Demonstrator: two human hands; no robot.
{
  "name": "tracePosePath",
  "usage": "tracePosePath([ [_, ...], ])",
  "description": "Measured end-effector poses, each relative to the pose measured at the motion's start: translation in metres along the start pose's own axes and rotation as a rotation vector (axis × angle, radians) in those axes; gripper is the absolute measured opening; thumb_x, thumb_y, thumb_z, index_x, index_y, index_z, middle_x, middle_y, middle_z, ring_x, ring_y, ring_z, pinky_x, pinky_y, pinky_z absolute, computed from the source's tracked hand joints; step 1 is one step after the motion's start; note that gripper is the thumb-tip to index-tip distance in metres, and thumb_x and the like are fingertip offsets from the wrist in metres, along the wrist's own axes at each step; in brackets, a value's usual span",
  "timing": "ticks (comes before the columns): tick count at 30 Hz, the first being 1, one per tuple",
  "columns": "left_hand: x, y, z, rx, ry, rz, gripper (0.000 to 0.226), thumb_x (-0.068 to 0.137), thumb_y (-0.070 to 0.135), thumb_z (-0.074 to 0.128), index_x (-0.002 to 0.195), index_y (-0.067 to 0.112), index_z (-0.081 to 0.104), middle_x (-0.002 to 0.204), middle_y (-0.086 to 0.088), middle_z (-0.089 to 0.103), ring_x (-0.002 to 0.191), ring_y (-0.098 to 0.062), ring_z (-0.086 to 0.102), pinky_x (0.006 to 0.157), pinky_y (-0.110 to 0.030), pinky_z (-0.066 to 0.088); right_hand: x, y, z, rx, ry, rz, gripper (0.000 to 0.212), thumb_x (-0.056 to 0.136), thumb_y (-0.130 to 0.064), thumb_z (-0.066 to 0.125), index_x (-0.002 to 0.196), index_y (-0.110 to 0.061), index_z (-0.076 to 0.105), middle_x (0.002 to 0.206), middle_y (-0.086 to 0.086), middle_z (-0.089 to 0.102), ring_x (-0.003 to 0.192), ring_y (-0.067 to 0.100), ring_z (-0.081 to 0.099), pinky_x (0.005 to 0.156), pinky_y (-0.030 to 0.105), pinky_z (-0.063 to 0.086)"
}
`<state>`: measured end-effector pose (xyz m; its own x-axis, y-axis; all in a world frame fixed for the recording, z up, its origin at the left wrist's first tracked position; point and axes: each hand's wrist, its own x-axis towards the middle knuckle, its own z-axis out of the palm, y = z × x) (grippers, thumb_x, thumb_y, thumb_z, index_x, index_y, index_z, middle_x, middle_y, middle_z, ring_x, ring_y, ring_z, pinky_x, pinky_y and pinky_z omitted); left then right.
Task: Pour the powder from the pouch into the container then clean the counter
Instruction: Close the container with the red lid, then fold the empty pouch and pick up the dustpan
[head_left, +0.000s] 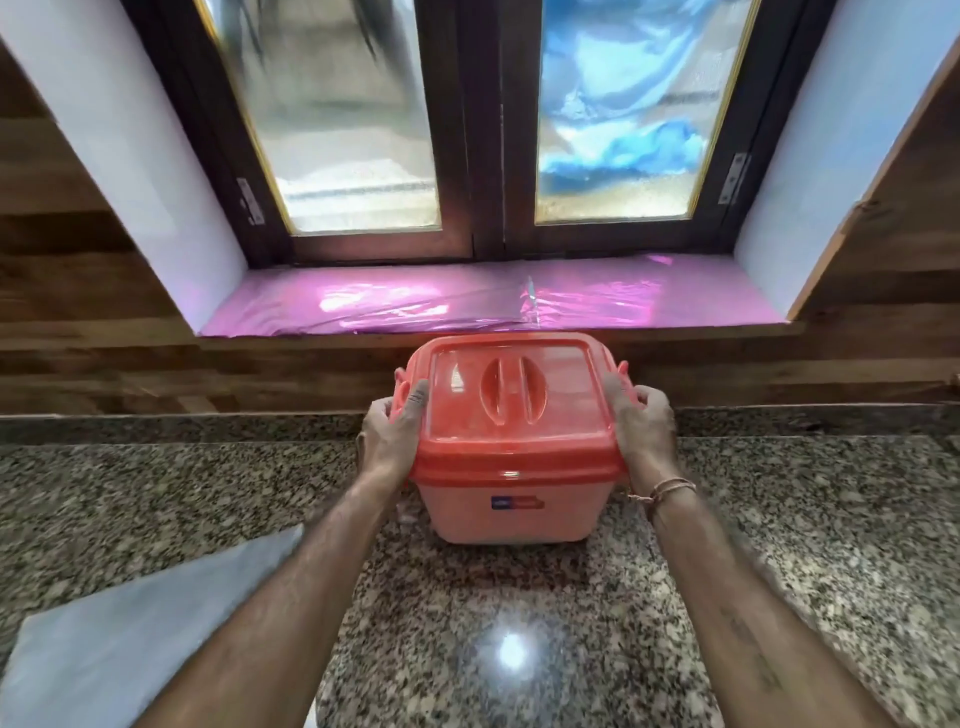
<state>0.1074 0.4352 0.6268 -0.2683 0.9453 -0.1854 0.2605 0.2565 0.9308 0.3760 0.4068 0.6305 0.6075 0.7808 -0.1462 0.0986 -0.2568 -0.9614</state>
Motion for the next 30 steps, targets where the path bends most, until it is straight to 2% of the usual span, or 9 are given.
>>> tracePosePath([
  [5,-0.060,-0.099,-0.075,0.142,0.037,-0.048,0.067,0.099,0.061,0.049,0.146,0.013,0.043,0.135,-0.006,0.059,0.120,-0.027,0.058,0.096,-0.038,0.048,-0.112,0.098,0.013,0.155,0.100,0.206,0.079,0.088,-0.083,0.034,0.129,-0.019,0.057,0.109,0.004,0.067,0.100,0.033,0.067,0.078,0.040,0.054],
  [8,-0.082,-0.187,-0.148,0.301,0.185,-0.204,0.071,0.092,0.058,0.064,0.141,0.010,0.047,0.139,-0.017,0.058,0.128,-0.037,0.055,0.100,-0.041,0.045,-0.207,0.148,0.054,-0.060,-0.162,0.164,0.024,0.103,-0.039,0.053,0.101,-0.017,0.063,0.099,-0.002,0.061,0.103,0.026,0.060,0.069,0.026,0.041],
  [10,-0.085,-0.231,-0.200,0.456,0.278,-0.337,0.084,0.086,0.062,0.070,0.144,0.008,0.044,0.143,-0.023,0.053,0.133,-0.042,0.048,0.107,-0.049,0.041,-0.258,0.166,0.094,-0.233,-0.407,0.085,0.011,0.099,-0.033,0.062,0.102,-0.022,0.063,0.100,-0.006,0.063,0.101,0.021,0.062,0.073,0.022,0.043],
  [14,-0.076,-0.289,-0.291,0.641,0.352,-0.510,0.109,0.078,0.065,0.074,0.156,0.007,0.024,0.156,-0.032,0.032,0.146,-0.046,0.027,0.119,-0.057,0.023,-0.314,0.177,0.171,-0.538,-0.655,-0.030,0.049,0.086,-0.050,0.072,0.117,-0.015,0.058,0.104,0.003,0.064,0.097,0.023,0.061,0.075,0.029,0.042],
  [18,-0.070,-0.331,-0.354,0.590,0.335,-0.618,0.120,0.076,0.059,0.080,0.161,0.010,0.011,0.164,-0.030,0.019,0.154,-0.044,0.014,0.122,-0.058,0.019,-0.332,0.179,0.218,-0.745,-0.649,-0.034,0.060,0.079,-0.050,0.078,0.116,-0.007,0.057,0.110,0.014,0.066,0.102,0.033,0.063,0.077,0.037,0.046],
  [21,-0.073,-0.327,-0.371,0.545,0.307,-0.589,0.119,0.077,0.049,0.084,0.162,0.008,0.011,0.164,-0.029,0.024,0.153,-0.043,0.021,0.122,-0.053,0.023,-0.323,0.179,0.226,-0.548,-0.589,0.125,0.050,0.070,-0.043,0.081,0.103,-0.007,0.070,0.101,0.011,0.075,0.090,0.023,0.067,0.068,0.032,0.049],
  [26,-0.083,-0.326,-0.352,0.328,0.154,-0.524,0.124,0.068,0.034,0.089,0.161,0.003,0.013,0.155,-0.023,0.045,0.136,-0.041,0.051,0.111,-0.046,0.044,-0.328,0.167,0.209,0.427,-0.318,0.586,0.016,0.095,-0.030,0.066,0.096,-0.014,0.071,0.089,0.005,0.074,0.068,0.014,0.073,0.053,0.025,0.057],
  [28,-0.100,-0.321,-0.336,0.299,0.022,-0.533,0.126,0.063,0.038,0.088,0.162,0.009,0.015,0.154,-0.019,0.048,0.129,-0.038,0.058,0.104,-0.048,0.053,-0.340,0.168,0.214,0.419,-0.333,0.674,0.019,0.094,-0.027,0.068,0.106,-0.013,0.065,0.098,0.009,0.073,0.069,0.016,0.074,0.053,0.027,0.058],
  [30,-0.122,-0.314,-0.324,0.353,-0.047,-0.501,0.125,0.075,0.030,0.090,0.164,0.013,0.003,0.165,-0.016,0.029,0.141,-0.040,0.047,0.110,-0.049,0.049,-0.354,0.169,0.228,0.187,-0.353,0.695,0.022,0.091,-0.018,0.073,0.103,-0.003,0.063,0.094,0.012,0.071,0.057,0.014,0.070,0.046,0.026,0.054],
])
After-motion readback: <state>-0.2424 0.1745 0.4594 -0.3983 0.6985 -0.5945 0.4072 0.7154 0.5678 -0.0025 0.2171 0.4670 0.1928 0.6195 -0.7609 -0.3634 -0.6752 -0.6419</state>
